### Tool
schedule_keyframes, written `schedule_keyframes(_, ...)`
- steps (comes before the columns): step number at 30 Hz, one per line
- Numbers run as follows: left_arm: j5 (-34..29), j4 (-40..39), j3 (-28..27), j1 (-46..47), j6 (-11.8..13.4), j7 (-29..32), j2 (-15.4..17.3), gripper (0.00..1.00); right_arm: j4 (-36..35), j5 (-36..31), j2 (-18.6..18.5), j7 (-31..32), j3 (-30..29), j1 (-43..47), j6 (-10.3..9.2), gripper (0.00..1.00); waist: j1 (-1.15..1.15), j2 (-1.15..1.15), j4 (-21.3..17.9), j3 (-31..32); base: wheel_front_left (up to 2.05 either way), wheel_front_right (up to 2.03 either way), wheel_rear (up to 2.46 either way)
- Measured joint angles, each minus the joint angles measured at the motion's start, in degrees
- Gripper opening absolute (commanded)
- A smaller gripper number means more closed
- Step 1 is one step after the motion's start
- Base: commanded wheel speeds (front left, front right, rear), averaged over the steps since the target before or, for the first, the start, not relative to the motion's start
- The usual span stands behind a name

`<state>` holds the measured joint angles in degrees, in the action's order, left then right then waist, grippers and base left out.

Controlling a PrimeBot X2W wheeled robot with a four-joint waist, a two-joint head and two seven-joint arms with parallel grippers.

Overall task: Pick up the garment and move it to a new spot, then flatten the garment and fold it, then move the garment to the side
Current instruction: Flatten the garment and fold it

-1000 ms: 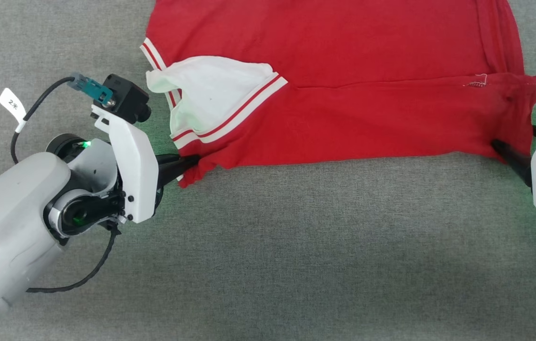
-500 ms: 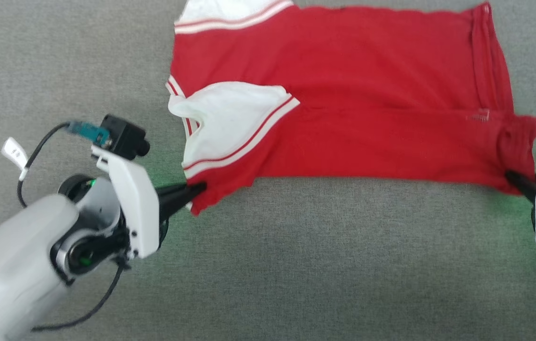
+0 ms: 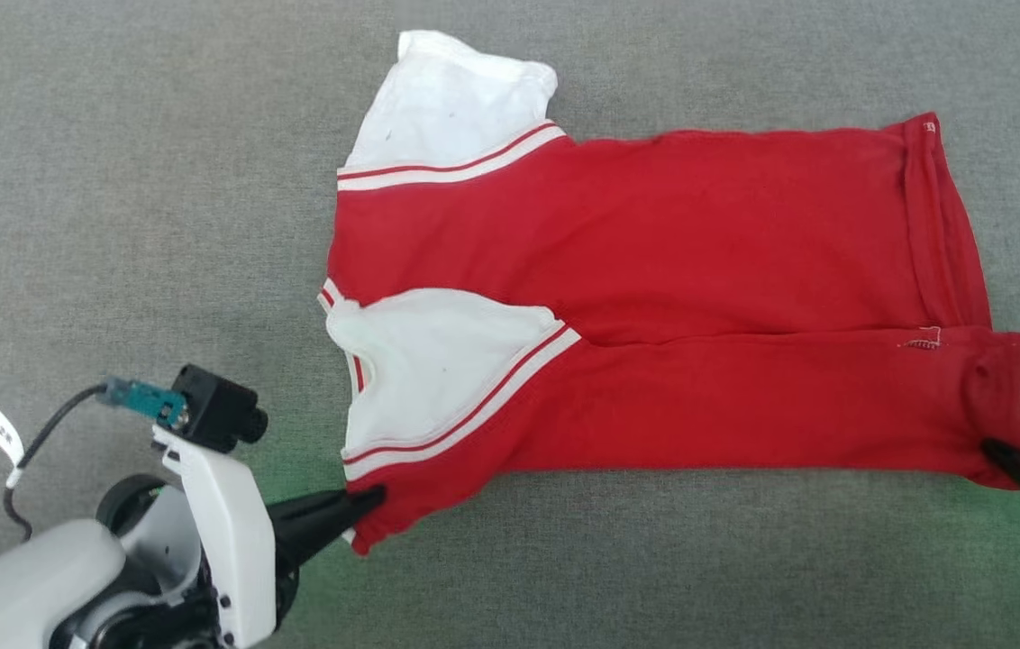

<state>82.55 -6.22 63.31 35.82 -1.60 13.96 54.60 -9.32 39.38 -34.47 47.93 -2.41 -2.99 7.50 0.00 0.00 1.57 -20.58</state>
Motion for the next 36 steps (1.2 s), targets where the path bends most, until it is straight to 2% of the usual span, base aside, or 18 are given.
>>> schedule_keyframes(6,-0.35,-1.66,-0.1,-1.22,1.12,-2.0,0.21,0.0,-0.76,-1.01,0.98,-0.68,-1.59,1.19,0.0,0.0,0.0,0.0,-0.14,-0.5,0.0,0.0,0.0)
schedule_keyframes(7,-0.4,-1.56,-0.18,-1.22,1.13,-2.25,0.04,0.0,-0.76,-1.35,1.15,-1.19,-1.59,1.15,0.0,0.4,0.0,0.0,-0.16,-0.54,0.0,0.0,0.0)
schedule_keyframes(8,-0.55,-1.45,-0.26,-1.17,1.13,-2.47,-0.15,0.17,-0.76,-1.79,1.34,-1.74,-1.58,1.02,0.0,0.87,0.0,0.0,-0.19,-0.57,0.0,0.0,0.0)
schedule_keyframes(9,-0.69,-1.29,-0.41,-1.13,1.15,-2.66,-0.25,0.28,-0.73,-2.25,1.55,-2.3,-1.6,0.79,0.0,1.0,0.0,0.0,-0.25,-0.59,0.0,0.0,0.0)
schedule_keyframes(10,-0.8,-1.13,-0.48,-1.1,1.18,-2.92,-0.27,0.42,-0.56,-2.6,1.78,-2.81,-1.62,0.52,0.0,1.0,0.0,0.0,-0.33,-0.6,0.0,0.0,0.0)
schedule_keyframes(11,-1.19,-1.02,-0.54,-1.05,1.18,-3.02,-0.24,0.77,-0.44,-2.88,2.0,-3.53,-1.62,0.23,0.0,1.0,0.0,0.0,-0.44,-0.61,0.0,0.0,0.0)
schedule_keyframes(12,-1.47,-0.93,-0.69,-0.99,1.18,-3.52,-0.24,1.0,-0.42,-3.2,2.31,-4.36,-1.68,-0.03,0.0,1.0,0.0,0.0,-0.55,-0.61,0.0,0.0,0.0)
schedule_keyframes(16,-1.91,-0.37,-2.59,-0.55,1.64,-6.17,0.54,1.0,-0.63,-4.57,3.79,-9.51,-2.02,-1.49,-0.01,1.0,0.0,0.0,-1.26,-0.65,0.0,0.0,0.0)
schedule_keyframes(20,-3.3,2.69,-7.54,1.69,3.54,-13.17,1.15,1.0,-1.65,-7.46,5.83,-20.16,-0.44,-3.92,-0.01,1.0,0.0,0.0,-2.85,-0.78,0.0,0.0,0.0)
schedule_keyframes(22,-3.48,6.04,-9.37,2.69,5.37,-15.72,0.69,1.0,-1.3,-8.76,7.14,-24.64,0.92,-4.88,-0.01,1.0,0.0,0.0,-3.74,-0.94,0.0,0.0,0.0)
schedule_keyframes(24,-4.99,9.8,-10.62,4.2,6.15,-18.09,-0.26,1.0,-0.6,-10.65,8.58,-30.15,2.41,-5.87,-0.01,1.0,0.0,0.0,-4.82,-1.09,0.0,0.0,0.0)
schedule_keyframes(26,-4.68,13.37,-12.51,6.03,6.17,-20.33,-2.25,1.0,0.71,-11.65,11.15,-35.55,3.68,-6.93,-0.01,1.0,0.0,0.0,-6.09,-1.28,0.0,0.0,0.0)
schedule_keyframes(30,-6.33,21.19,-14.63,11.43,5.53,-22.96,-4.09,1.0,2.75,-13.25,14.47,-46.18,7.26,-8.33,-0.01,1.0,0.0,0.0,-9.08,-1.86,0.0,0.0,0.0)
schedule_keyframes(36,-8.0,31.82,-14.49,20.46,3.27,-17.48,-6.02,1.0,6.28,-14.07,16.71,-56.79,11.41,-9.83,-0.01,1.0,0.0,0.0,-14.33,-3.04,0.0,0.0,0.0)
